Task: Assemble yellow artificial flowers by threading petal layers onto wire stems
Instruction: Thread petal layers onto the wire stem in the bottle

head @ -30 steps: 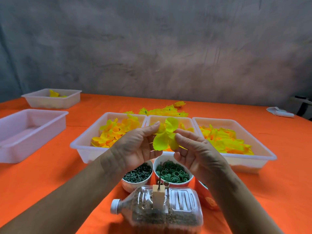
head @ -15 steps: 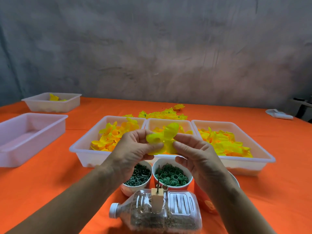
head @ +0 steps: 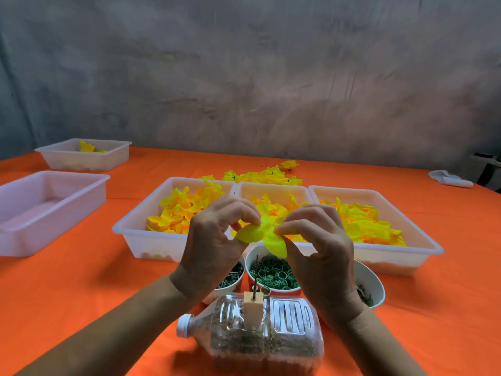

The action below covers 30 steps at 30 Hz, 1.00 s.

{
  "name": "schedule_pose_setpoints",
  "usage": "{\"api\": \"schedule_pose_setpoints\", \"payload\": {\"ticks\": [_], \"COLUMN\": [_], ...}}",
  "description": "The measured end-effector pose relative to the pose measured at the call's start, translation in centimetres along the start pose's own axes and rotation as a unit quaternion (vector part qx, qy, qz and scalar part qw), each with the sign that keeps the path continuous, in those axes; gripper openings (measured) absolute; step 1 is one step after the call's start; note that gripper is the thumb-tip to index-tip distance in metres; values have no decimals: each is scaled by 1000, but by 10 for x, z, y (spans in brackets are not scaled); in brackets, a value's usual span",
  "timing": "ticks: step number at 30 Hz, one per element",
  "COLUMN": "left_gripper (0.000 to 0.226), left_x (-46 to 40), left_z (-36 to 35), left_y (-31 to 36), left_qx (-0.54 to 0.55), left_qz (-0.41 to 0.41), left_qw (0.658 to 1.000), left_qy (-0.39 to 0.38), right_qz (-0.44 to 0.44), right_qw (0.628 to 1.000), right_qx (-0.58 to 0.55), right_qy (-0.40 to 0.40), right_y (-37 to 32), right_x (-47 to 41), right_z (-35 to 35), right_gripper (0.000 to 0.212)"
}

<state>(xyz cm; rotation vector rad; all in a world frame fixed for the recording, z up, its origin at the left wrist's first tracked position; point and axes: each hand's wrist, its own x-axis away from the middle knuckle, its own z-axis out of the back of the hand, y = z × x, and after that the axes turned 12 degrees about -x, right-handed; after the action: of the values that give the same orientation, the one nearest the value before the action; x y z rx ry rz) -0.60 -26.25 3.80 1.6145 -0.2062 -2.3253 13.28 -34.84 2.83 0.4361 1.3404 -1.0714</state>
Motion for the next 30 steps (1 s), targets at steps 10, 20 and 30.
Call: {"api": "schedule_pose_setpoints", "payload": {"ticks": [10,20,30], "left_gripper": [20,21,18], "left_x": [11,50,49], "left_z": [6,11,-5], "left_y": [6,17,22], "left_qx": [35,70,160], "left_qz": [94,225,327], "left_qw": [993,970,931], "left_qy": [-55,-67,-42], "right_qz": [-68,-113,-335], "right_qw": [994,990,878], "right_qx": [-85,-87,-340], "right_qy": [6,11,30], "right_y": [-3,-1,-21], "right_x": [10,20,14], "right_z": [2,-1,-10], "right_gripper": [9,11,9]}}
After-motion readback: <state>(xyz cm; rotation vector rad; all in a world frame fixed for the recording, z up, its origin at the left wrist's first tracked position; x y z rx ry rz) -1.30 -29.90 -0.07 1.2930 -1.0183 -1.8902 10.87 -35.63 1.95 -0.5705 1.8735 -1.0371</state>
